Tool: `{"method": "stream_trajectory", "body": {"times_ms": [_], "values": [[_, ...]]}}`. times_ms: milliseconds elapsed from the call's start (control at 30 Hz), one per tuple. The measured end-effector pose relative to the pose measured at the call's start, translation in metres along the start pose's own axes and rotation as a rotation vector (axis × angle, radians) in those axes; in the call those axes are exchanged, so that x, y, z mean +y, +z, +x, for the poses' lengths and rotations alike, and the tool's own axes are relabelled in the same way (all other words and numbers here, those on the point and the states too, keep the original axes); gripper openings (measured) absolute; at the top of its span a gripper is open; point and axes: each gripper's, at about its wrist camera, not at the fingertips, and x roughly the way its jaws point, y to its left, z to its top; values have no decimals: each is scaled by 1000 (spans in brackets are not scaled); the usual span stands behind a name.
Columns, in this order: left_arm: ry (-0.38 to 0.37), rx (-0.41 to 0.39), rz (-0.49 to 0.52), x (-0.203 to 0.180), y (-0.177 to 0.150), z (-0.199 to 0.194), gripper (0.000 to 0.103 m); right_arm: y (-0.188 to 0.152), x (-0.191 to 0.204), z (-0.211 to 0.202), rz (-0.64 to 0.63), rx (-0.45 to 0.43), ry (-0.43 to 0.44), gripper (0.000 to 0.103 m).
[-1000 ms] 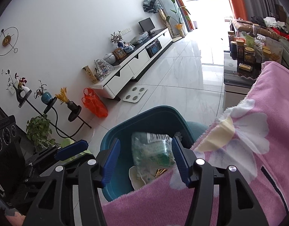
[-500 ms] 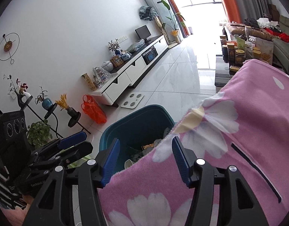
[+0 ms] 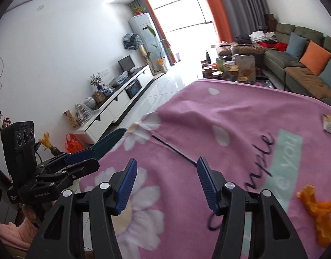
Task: Collect trash
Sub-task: 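Move both grippers back over the orange peel on the blanket, then grasp one orange peel piece with the left gripper while the right grasps the other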
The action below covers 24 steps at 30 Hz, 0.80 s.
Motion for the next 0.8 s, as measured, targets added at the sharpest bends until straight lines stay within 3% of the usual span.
{"method": "stream_trajectory", "body": {"times_ms": [400, 567, 800], "values": [[-184, 110, 195, -122, -2, 65, 68, -46, -117, -93, 229, -115, -251, 55], [-224, 147, 253, -156, -4, 86, 68, -63, -146, -106, 301, -127, -274, 55], [-245, 182, 308, -190, -3, 108, 67, -72, -149, -95, 288, -69, -254, 55]]}}
